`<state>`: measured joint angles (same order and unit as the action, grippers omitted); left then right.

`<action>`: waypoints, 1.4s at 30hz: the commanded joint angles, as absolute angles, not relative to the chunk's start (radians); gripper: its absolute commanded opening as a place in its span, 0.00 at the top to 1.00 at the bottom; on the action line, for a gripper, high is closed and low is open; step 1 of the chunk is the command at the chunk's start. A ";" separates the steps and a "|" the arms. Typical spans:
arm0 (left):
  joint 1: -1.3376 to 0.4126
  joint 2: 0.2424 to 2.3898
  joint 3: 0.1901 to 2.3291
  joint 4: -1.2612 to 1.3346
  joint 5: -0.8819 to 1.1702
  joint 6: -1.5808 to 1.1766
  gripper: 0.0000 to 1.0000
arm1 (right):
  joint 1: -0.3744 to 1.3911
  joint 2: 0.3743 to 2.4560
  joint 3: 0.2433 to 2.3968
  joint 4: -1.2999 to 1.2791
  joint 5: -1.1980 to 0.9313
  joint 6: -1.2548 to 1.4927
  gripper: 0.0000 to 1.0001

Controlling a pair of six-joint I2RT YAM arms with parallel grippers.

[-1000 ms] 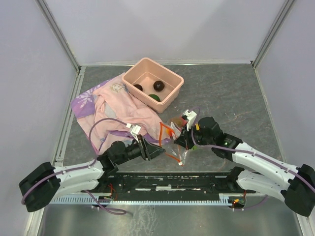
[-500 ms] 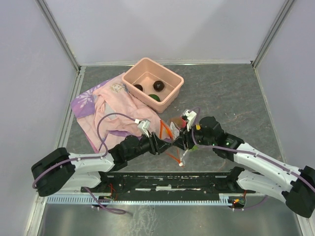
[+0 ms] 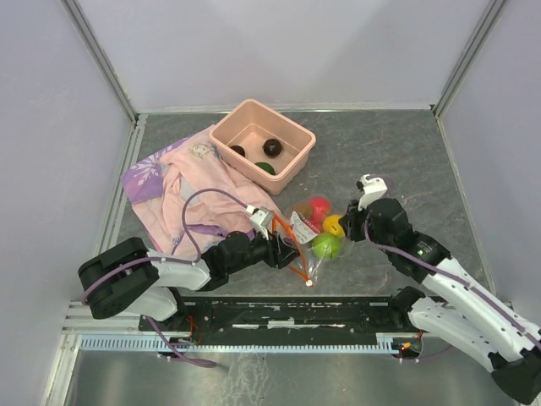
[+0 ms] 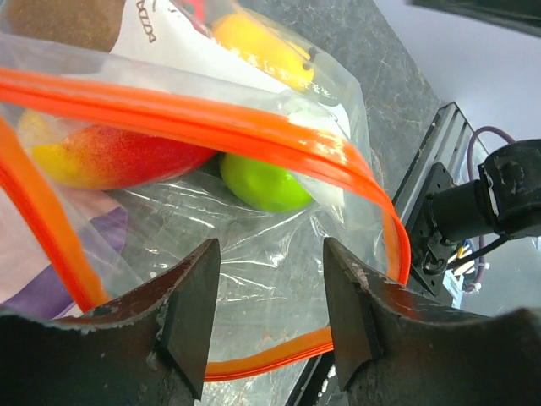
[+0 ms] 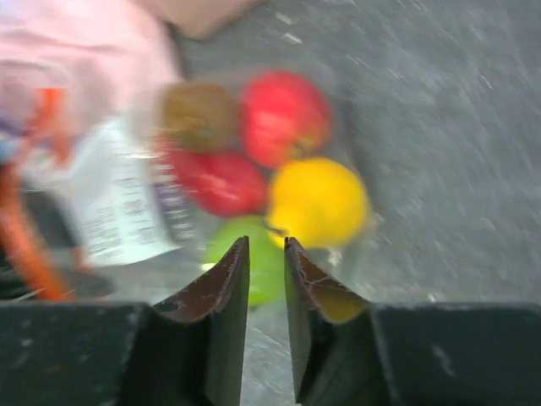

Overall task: Open the zip-top bag and remove the fake food
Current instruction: Pick up the fake fruit from the zipper food storage bag.

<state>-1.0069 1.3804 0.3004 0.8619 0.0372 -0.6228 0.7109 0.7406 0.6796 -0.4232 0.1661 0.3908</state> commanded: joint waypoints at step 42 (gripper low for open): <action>-0.991 1.624 0.415 1.050 0.095 -0.682 0.07 | 0.509 0.984 0.527 -0.107 -0.182 0.449 0.79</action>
